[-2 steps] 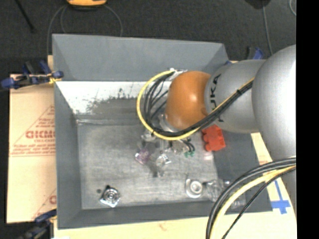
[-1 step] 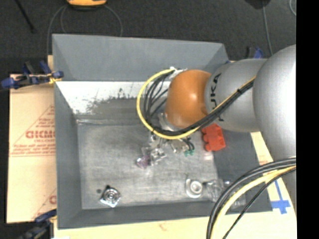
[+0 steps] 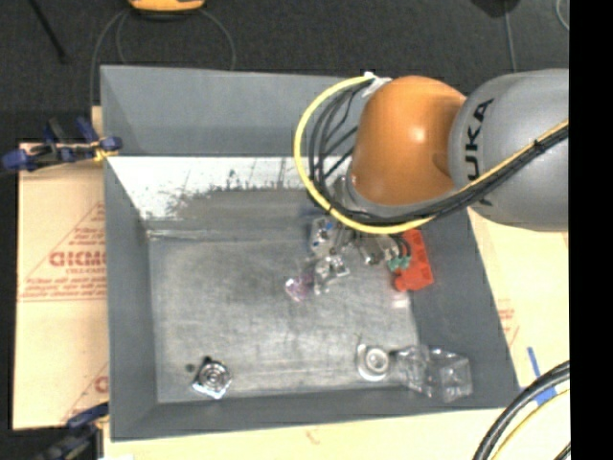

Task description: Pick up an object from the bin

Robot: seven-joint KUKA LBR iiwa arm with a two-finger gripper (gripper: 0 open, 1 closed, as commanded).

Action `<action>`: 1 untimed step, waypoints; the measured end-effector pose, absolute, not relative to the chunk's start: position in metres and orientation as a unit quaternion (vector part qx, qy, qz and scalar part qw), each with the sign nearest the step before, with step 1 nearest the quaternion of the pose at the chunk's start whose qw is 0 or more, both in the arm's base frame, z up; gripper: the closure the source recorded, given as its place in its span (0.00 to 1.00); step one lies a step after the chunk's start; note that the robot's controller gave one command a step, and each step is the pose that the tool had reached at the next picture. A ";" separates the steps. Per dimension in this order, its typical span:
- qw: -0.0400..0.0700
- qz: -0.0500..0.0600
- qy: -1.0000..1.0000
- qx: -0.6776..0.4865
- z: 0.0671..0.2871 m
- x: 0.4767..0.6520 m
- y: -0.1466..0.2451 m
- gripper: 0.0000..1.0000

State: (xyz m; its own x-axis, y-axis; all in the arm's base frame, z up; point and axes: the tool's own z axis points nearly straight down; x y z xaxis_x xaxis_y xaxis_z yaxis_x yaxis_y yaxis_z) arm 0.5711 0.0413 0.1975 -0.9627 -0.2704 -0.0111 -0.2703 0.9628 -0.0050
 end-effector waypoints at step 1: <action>0.000 -0.001 0.932 -0.363 0.155 0.564 0.039 1.00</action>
Offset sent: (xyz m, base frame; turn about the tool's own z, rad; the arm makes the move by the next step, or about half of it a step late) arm -0.0071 -0.0012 -0.0416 -0.4708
